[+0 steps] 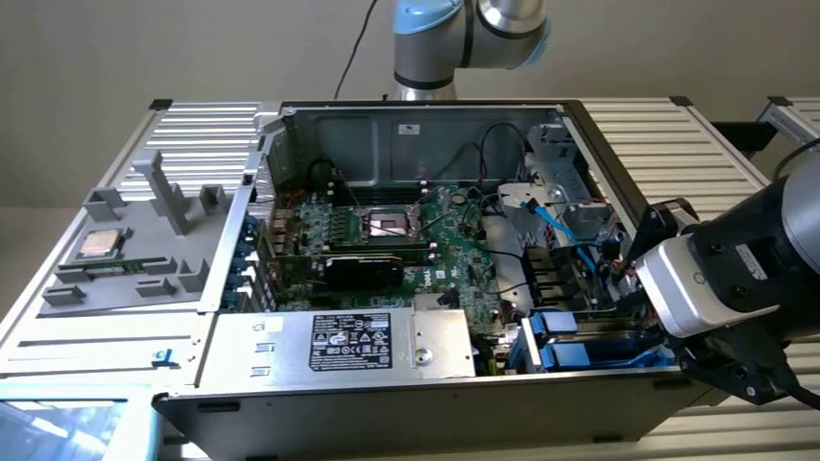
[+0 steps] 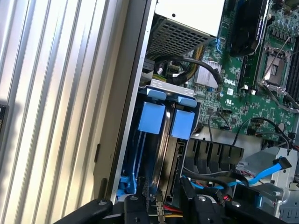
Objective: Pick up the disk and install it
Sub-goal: 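Insert the first disk wire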
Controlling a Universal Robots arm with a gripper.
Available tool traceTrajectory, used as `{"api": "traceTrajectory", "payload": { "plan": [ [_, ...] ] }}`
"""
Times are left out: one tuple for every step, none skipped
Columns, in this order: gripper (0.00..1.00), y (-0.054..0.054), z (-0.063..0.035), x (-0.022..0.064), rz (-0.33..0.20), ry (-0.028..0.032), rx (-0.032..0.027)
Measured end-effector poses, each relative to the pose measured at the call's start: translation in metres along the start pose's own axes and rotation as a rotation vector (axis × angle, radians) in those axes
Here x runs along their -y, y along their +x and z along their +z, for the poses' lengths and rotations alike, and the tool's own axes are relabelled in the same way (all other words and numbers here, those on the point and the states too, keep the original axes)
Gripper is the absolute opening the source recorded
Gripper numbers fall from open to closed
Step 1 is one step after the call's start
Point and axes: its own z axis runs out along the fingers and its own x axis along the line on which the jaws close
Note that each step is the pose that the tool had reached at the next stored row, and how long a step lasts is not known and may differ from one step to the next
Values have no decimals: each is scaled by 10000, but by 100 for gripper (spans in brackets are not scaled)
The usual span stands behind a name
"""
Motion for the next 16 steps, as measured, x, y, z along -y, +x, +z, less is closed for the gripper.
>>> {"api": "traceTrajectory", "payload": {
  "plan": [
    [40,1,3,1,-1,1,7],
    [40,3,8,1,-3,4,18],
    [40,5,14,0,-8,5,34],
    [40,6,17,0,-16,5,51],
    [40,6,19,1,-22,7,64],
    [40,9,20,0,-24,8,70],
    [40,13,21,-1,-25,8,75],
    [40,17,23,-2,-26,9,78],
    [40,22,23,-2,-27,9,79],
    [40,26,25,-4,-27,9,81],
    [40,28,28,-4,-28,10,83],
    [40,30,30,-4,-29,9,80],
    [40,31,33,-4,-31,11,80],
    [40,32,36,-4,-33,12,80],
    [40,34,42,-5,-34,14,81],
    [40,35,46,-4,-36,16,80]
  ]
}}
